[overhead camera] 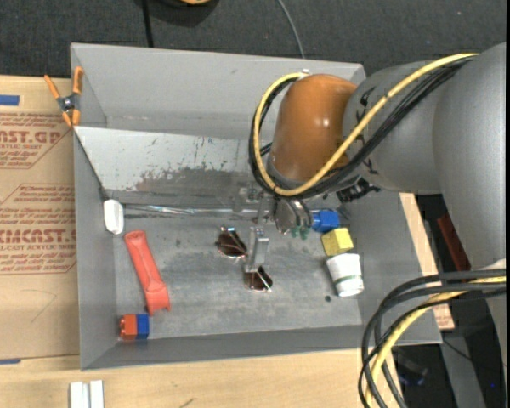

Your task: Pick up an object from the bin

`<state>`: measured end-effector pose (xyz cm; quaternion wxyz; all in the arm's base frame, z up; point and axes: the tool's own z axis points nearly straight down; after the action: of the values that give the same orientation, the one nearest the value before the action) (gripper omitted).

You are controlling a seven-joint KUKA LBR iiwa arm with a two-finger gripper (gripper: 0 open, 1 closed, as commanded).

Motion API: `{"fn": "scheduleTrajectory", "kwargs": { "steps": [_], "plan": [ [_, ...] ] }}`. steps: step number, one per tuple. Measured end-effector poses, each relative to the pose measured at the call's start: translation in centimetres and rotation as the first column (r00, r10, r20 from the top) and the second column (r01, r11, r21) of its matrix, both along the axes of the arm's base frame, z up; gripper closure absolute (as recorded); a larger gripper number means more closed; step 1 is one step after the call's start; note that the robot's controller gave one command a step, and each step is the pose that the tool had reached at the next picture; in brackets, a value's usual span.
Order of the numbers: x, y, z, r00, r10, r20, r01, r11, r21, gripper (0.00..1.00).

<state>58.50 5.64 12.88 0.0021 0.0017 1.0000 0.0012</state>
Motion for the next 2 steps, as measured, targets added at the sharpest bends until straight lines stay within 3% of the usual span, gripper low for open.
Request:
{"fn": "scheduleTrajectory", "kwargs": {
  "steps": [2],
  "plan": [
    [-0.2,-0.6,-3.4,0.99,-0.139,0.004,0.139,0.99,0.003,0.0]
  ]
}}
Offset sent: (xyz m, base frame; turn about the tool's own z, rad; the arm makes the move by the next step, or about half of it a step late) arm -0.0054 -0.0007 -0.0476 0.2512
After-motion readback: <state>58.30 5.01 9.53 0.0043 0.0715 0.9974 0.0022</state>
